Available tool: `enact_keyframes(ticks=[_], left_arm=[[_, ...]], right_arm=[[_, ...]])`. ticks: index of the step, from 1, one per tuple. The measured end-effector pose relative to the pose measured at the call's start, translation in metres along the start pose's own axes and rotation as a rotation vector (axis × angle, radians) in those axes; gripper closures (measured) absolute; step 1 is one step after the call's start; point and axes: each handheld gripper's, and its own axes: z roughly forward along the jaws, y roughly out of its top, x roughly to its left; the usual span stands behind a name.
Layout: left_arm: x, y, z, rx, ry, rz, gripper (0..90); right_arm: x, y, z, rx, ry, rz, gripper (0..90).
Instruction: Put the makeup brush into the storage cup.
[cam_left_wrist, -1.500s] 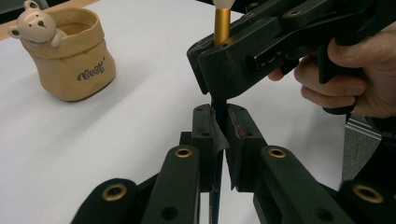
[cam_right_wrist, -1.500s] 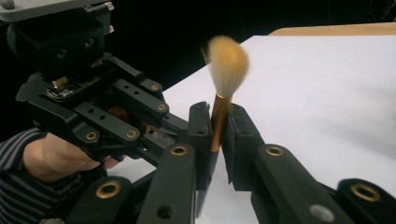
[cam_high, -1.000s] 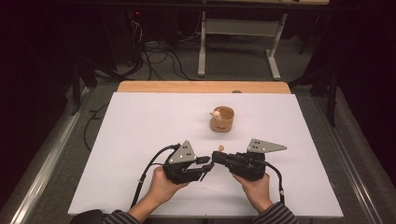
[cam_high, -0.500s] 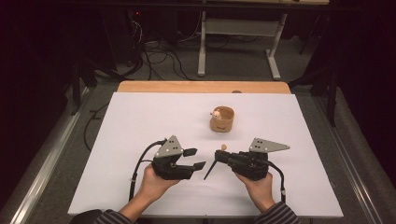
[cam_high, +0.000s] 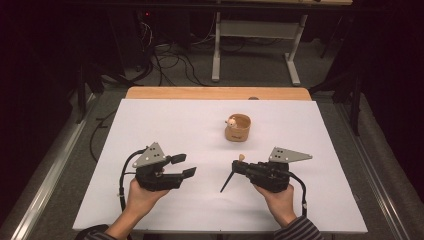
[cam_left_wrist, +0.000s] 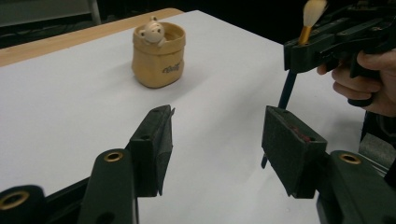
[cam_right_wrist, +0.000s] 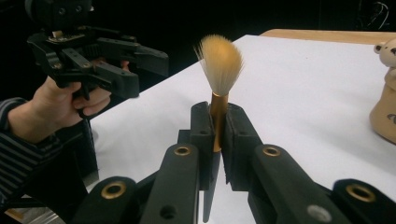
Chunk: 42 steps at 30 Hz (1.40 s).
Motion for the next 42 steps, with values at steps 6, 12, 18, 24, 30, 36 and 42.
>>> enact_keyframes(ticks=[6,12,18,24,30,36,42], left_arm=[[0.013,-0.013,-0.019,-0.035,0.059,-0.037,42.6],[0.028,-0.029,-0.037,-0.095,0.117,-0.099,40.7],[0.035,-0.042,-0.040,-0.102,0.156,-0.124,40.7],[0.039,-0.050,-0.040,-0.103,0.206,-0.131,40.5],[0.041,-0.055,-0.037,-0.080,0.219,-0.116,39.9],[0.041,-0.055,-0.033,-0.065,0.221,-0.109,38.6],[0.044,-0.056,-0.031,-0.049,0.225,-0.126,35.7]], right_arm=[[0.000,0.001,-0.003,0.006,-0.010,-0.012,86.2],[0.000,0.002,-0.005,0.017,-0.028,-0.024,86.2],[-0.002,0.005,-0.006,0.030,-0.048,-0.026,86.1],[-0.004,0.006,-0.010,0.058,-0.067,-0.036,86.1],[-0.006,0.015,-0.019,0.069,-0.106,-0.049,86.1],[-0.011,0.024,-0.024,0.079,-0.138,-0.060,86.1],[-0.018,0.035,-0.028,0.089,-0.168,-0.078,86.0]])
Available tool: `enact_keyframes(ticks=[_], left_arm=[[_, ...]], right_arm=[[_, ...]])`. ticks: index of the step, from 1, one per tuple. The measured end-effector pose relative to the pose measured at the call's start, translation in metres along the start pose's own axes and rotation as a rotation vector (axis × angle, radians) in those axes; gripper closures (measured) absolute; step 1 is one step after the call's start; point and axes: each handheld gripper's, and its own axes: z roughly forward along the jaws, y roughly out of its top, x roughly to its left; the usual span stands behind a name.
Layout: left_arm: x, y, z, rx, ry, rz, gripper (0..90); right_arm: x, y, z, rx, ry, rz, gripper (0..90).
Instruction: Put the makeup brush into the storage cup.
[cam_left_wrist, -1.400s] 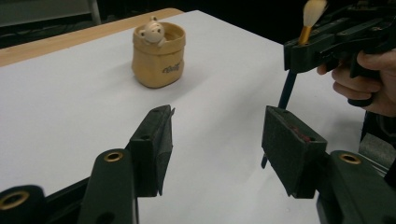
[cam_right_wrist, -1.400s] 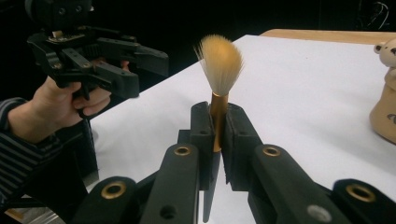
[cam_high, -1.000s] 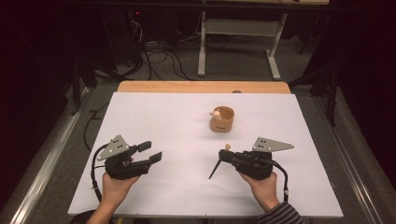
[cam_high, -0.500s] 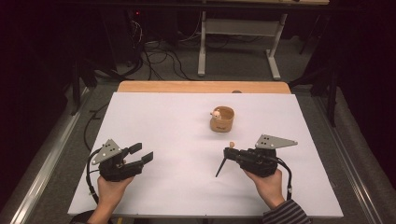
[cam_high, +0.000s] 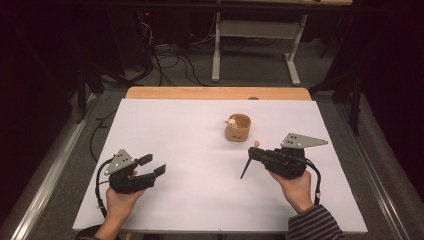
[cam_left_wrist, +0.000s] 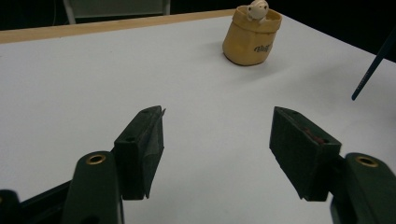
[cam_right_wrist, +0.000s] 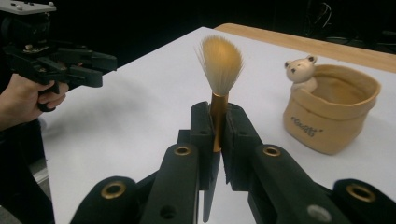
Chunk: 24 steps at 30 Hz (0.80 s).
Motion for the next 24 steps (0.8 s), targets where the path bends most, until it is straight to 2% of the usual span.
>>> enact_keyframes(ticks=[9,12,18,21,24], left_arm=[[0.001,-0.003,0.007,0.017,-0.001,0.001,33.2],[0.001,-0.004,0.009,0.018,0.000,0.015,32.1],[0.000,-0.005,0.010,0.009,0.009,0.011,28.6],[0.000,-0.005,0.011,0.002,0.019,0.007,28.1],[-0.002,-0.006,0.012,0.009,0.048,0.029,29.5]], right_arm=[[-0.007,0.014,-0.003,0.006,-0.041,-0.016,86.0],[-0.010,0.019,-0.002,0.004,-0.047,-0.021,86.0],[-0.017,0.026,0.001,-0.002,-0.061,-0.007,86.0],[-0.019,0.030,0.002,0.001,-0.070,-0.011,86.1],[-0.021,0.035,0.002,0.001,-0.076,-0.012,86.1]])
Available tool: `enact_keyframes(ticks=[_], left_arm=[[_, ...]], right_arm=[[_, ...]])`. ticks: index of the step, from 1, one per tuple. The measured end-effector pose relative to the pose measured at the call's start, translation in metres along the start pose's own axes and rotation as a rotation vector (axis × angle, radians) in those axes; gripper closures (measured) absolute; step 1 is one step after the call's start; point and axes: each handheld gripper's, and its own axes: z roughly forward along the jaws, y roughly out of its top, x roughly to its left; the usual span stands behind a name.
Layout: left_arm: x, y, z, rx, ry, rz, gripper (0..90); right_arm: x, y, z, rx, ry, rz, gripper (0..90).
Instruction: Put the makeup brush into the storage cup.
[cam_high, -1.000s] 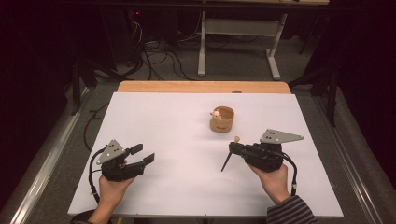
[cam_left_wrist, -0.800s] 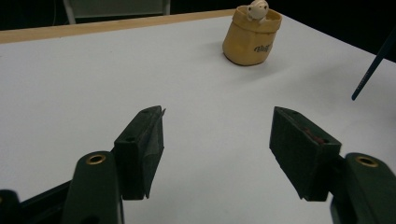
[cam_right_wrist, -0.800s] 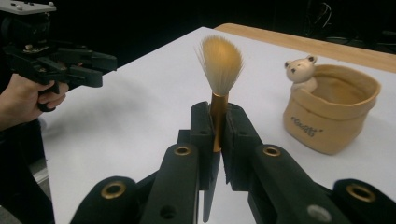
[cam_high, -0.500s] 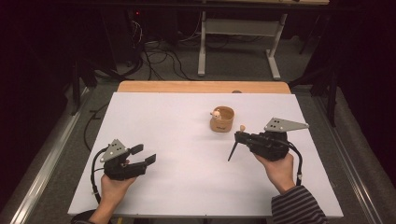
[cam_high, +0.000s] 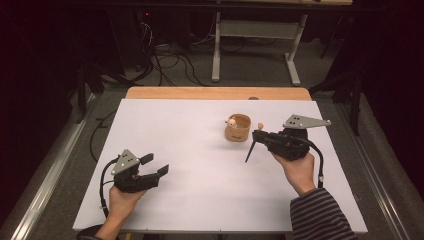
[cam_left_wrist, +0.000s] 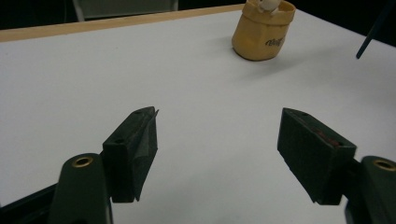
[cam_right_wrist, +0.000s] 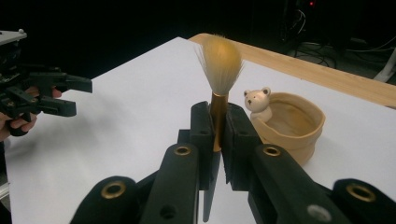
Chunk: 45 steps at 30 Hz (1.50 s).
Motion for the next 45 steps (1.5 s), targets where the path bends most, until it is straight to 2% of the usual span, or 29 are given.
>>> enact_keyframes(ticks=[7,20,45], left_arm=[[-0.001,-0.001,0.001,0.006,0.016,0.021,29.0],[0.000,-0.001,0.003,0.021,0.010,0.027,27.8],[0.002,-0.001,0.003,0.024,-0.011,0.013,24.8]], right_arm=[[-0.007,0.007,0.004,0.001,-0.016,0.006,86.1],[-0.017,0.020,0.011,-0.003,-0.039,0.022,86.0],[-0.037,0.056,0.028,-0.016,-0.107,0.029,86.0]])
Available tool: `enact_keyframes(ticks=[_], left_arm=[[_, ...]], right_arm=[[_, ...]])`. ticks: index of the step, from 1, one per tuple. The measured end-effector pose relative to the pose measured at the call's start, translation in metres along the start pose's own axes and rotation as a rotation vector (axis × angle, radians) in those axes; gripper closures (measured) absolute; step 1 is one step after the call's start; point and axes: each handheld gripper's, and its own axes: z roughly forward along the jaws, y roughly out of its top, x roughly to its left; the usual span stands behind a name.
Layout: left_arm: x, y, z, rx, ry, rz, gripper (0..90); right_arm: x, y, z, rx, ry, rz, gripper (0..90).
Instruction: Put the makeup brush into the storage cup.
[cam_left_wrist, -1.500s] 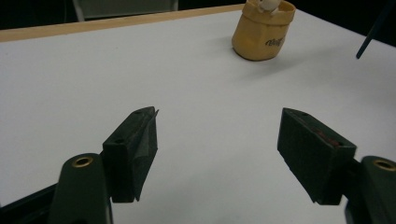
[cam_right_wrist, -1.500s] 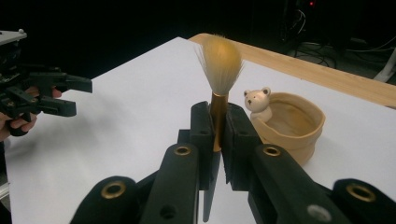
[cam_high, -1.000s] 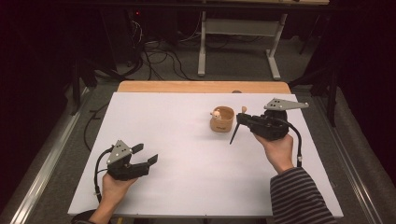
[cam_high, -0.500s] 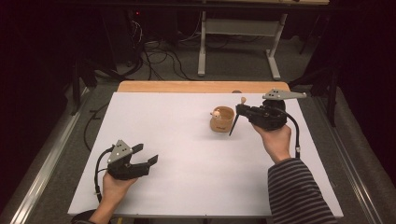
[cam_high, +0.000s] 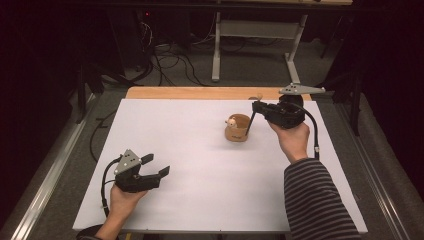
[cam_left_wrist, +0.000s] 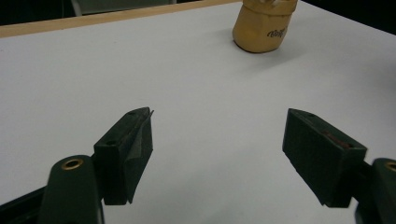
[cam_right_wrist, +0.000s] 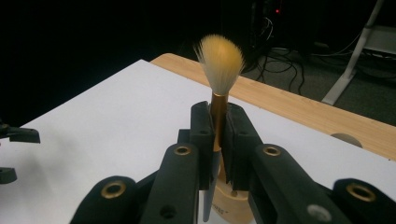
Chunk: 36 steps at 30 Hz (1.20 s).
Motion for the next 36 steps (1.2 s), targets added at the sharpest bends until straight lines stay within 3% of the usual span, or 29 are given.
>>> enact_keyframes(ticks=[11,21,32,36], left_arm=[[0.001,0.001,-0.001,-0.019,-0.009,-0.025,23.7],[0.001,0.001,0.001,-0.004,-0.015,-0.027,23.4],[0.001,0.001,0.000,-0.007,-0.016,-0.033,23.6],[0.001,0.001,0.000,-0.009,-0.017,-0.035,23.5]], right_arm=[[-0.007,0.011,0.010,-0.002,-0.024,0.019,86.0],[-0.015,0.015,0.019,-0.001,-0.039,0.035,86.0],[-0.021,0.013,0.032,0.025,-0.064,0.043,85.9],[-0.021,0.011,0.038,0.045,-0.076,0.026,85.8]])
